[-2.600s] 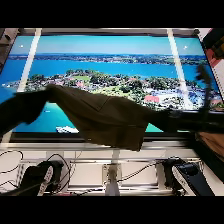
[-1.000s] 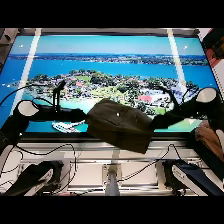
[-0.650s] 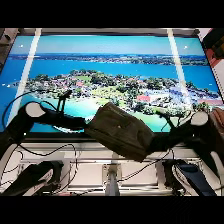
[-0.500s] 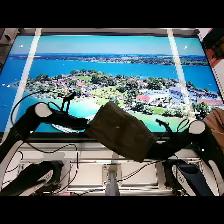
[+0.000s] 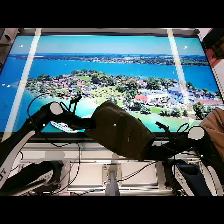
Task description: Fold the clothes and pants, and hang the long-sleeved shirts on hangers.
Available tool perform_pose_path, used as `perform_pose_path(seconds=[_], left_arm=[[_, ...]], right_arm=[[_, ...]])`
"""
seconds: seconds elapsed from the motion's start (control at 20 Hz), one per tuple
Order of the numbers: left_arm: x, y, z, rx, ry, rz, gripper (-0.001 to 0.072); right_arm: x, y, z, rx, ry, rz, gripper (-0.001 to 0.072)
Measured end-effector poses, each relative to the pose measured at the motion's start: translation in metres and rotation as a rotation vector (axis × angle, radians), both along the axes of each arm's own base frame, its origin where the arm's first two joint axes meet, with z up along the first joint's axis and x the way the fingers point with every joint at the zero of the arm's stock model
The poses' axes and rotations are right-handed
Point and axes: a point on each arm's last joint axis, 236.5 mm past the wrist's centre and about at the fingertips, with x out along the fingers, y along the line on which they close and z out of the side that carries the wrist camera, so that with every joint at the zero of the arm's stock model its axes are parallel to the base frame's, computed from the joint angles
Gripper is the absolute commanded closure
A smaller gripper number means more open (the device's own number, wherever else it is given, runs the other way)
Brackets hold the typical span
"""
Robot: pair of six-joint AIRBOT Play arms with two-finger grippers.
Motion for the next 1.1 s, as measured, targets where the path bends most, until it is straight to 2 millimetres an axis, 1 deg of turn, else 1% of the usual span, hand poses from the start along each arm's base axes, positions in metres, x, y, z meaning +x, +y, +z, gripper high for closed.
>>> perform_pose_path(seconds=[0.1, 0.15, 0.35, 0.45, 0.5, 0.55, 0.6, 0.65, 0.7, 0.9, 0.95, 1.1], left_arm=[[0.007, 0.002, 0.002, -0.002, -0.017, -0.002, -0.0003], [0.011, 0.003, 0.005, -0.005, -0.029, 0.0, -0.0002], [0.033, 0.008, 0.018, -0.015, -0.078, 0.03, -0.0001], [0.041, 0.01, 0.024, -0.02, -0.099, 0.038, -0.0001], [0.044, 0.01, 0.026, -0.021, -0.105, 0.041, -0.0001], [0.046, 0.011, 0.027, -0.021, -0.109, 0.042, -0.0001], [0.047, 0.011, 0.028, -0.023, -0.114, 0.042, -0.0001], [0.048, 0.011, 0.029, -0.022, -0.116, 0.043, -0.0001], [0.049, 0.011, 0.029, -0.023, -0.118, 0.044, -0.0001], [0.05, 0.011, 0.03, -0.024, -0.121, 0.045, -0.0001], [0.05, 0.011, 0.03, -0.024, -0.121, 0.045, -0.0001], [0.05, 0.011, 0.031, -0.024, -0.121, 0.045, -0.0001]], right_arm=[[0.018, -0.006, 0.004, -0.034, -0.089, 0.007, 0.0666], [0.031, -0.01, 0.009, -0.056, -0.145, 0.004, 0.0668], [0.094, -0.03, 0.037, -0.169, -0.414, -0.036, 0.0671], [0.115, -0.032, 0.05, -0.179, -0.492, -0.068, 0.0671], [0.122, -0.029, 0.055, -0.163, -0.51, -0.085, 0.067], [0.124, -0.026, 0.057, -0.147, -0.511, -0.094, 0.0654], [0.125, -0.025, 0.055, -0.143, -0.503, -0.096, 0.0479], [0.125, -0.027, 0.052, -0.15, -0.501, -0.096, 0.0143], [0.126, -0.031, 0.047, -0.173, -0.499, -0.091, 0.0042], [0.132, -0.058, 0.028, -0.303, -0.504, -0.086, 0.0041], [0.132, -0.06, 0.025, -0.314, -0.492, -0.087, 0.0021], [0.134, -0.062, 0.017, -0.323, -0.459, -0.086, 0.0018]])
